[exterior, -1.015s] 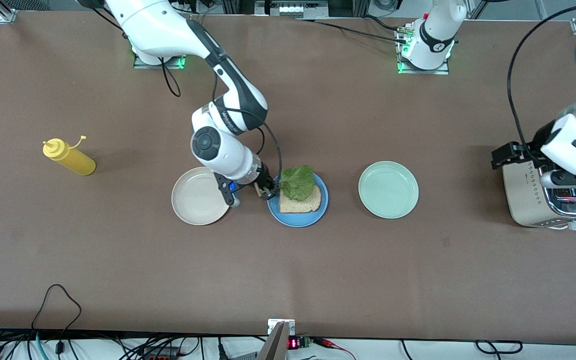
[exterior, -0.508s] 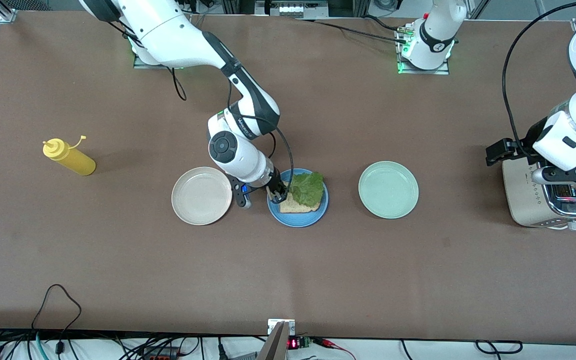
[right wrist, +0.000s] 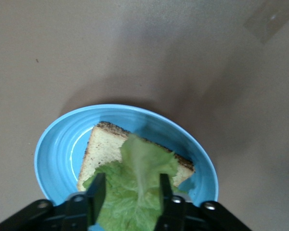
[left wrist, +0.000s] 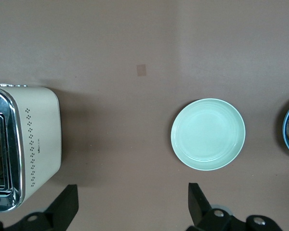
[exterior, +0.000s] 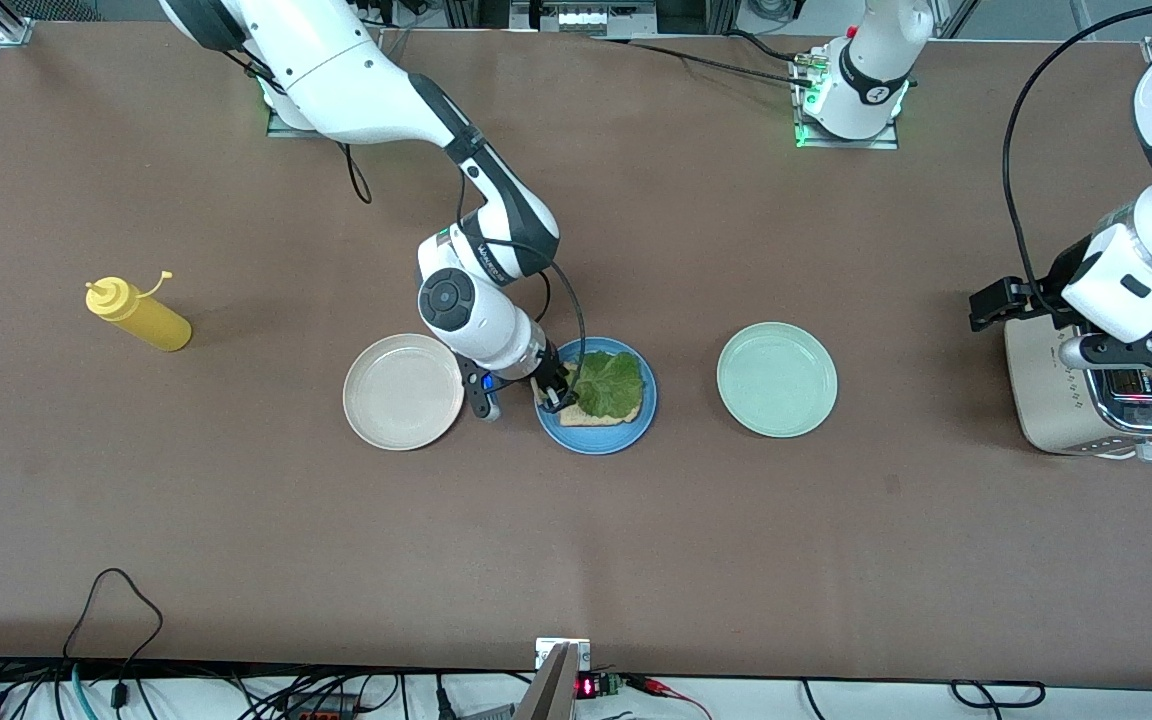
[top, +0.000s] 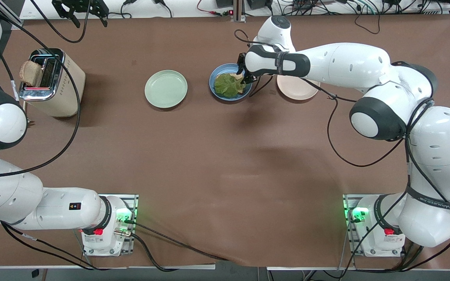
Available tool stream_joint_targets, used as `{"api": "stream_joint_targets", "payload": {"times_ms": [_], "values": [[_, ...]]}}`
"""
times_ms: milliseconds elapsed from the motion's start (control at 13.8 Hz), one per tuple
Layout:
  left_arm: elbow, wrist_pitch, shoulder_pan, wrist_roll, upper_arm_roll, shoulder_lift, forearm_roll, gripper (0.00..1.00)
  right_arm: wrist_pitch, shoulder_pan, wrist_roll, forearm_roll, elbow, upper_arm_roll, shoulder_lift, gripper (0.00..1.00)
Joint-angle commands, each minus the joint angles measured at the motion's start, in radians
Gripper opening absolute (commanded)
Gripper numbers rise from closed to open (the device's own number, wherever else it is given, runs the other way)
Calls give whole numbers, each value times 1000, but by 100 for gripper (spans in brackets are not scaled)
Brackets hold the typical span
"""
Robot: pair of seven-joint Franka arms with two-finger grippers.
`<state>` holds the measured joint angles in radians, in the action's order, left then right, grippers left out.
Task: Make sandwich in blue plate with both arms
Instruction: 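Carry the lettuce leaf over the bread and lower it with the right gripper, then open the right gripper and draw it back from the blue plate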
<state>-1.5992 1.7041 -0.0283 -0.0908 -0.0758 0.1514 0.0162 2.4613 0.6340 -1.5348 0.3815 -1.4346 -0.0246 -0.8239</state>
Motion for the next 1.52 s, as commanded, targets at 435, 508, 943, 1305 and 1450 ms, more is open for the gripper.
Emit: {"api": "stream_joint_targets", "payload": {"times_ms": [435,508,943,1305,1450], "values": [[-1,55,5,5,-4,2,-12,100,-247,-78,149,-9,23,26,146,100],[-2,55,4,-4,-4,-1,-13,100,-307,-105,191,-7,22,26,176,100],[-4,5,-2,8,-5,-56,-13,100,-716,-281,519,-3,13,26,365,100],[-5,-86,-41,8,-5,-76,-39,100,-834,-413,850,-10,-192,25,621,100],[-4,-138,-36,6,-7,-66,-42,100,-841,-482,996,-10,-315,22,743,100]]}}
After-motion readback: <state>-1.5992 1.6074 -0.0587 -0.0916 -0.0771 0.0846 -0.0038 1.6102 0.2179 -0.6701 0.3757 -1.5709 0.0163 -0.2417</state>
